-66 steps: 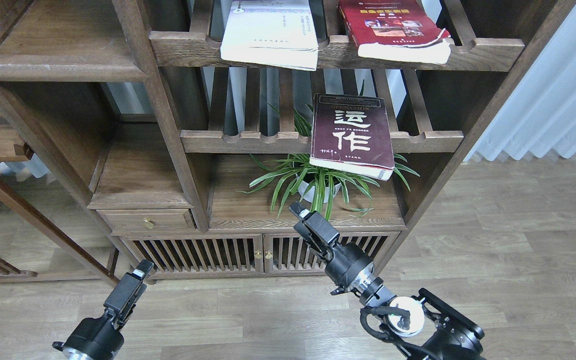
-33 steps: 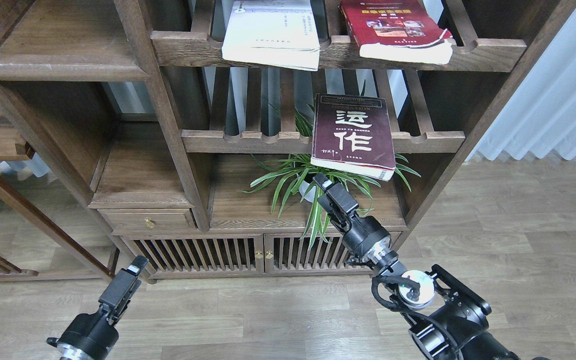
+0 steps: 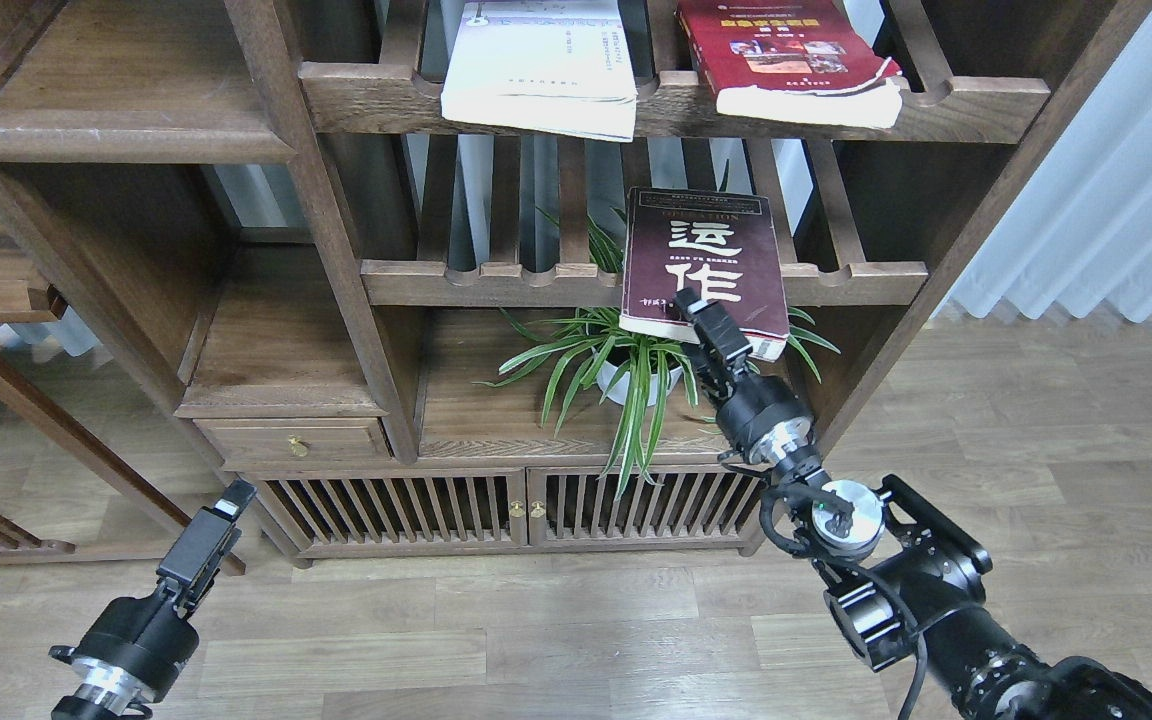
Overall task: Organize books on shelf
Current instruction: 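Grasp the maroon book's lower edge with the right gripper and tip it out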
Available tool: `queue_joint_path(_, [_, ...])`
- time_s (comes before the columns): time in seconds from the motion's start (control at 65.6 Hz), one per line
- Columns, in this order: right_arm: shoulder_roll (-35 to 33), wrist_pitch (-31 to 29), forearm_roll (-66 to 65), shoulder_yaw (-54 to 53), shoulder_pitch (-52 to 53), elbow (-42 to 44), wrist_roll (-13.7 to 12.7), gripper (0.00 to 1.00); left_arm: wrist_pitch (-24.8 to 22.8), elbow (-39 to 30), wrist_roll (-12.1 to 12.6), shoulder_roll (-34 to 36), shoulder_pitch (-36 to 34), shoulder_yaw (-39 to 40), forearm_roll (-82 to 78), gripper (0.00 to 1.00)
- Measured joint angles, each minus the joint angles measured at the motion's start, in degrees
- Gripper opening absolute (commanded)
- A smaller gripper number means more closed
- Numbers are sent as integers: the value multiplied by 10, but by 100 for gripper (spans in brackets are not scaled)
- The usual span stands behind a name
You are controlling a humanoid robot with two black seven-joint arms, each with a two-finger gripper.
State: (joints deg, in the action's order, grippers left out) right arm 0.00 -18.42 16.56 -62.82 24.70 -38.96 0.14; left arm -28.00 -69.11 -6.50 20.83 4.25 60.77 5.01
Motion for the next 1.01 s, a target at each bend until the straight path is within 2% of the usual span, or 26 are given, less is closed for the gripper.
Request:
queue_joint_path(0.091, [0,7,6,-1,1,1,2,64,0,2,0,2,-2,2,0,100])
queue_joint_path(0.137, [0,8,11,-1,1,2,6,51,0,2,0,2,-2,2,0,100])
queue_joint_path(0.152, [0,8,12,-1,1,2,7,45,0,2,0,2,-3,2,0,100])
queue_joint_path(0.168, [0,8,15,-1,1,2,9,30,0,2,0,2,-3,2,0,100])
queue_joint_path(0.198, [0,8,18,-2,1,2,12,18,0,3,0,2,-4,2,0,100])
queue_joint_path(0.213, [0,8,20,-2,1,2,13,8,0,4,0,2,-4,2,0,100])
queue_joint_path(0.412, [0,-30,52,-9,-3,0,18,5,0,10,0,2,-6,2,0,100])
queue_joint_path(0.686, [0,-42,53,-7,-9,-10,18,4,0,29,-2,-8,-13,0,2,100])
queue_joint_path(1.006, [0,-57,53,3,-68,-101,15,4,0,55,7,-8,-24,-4,2,100])
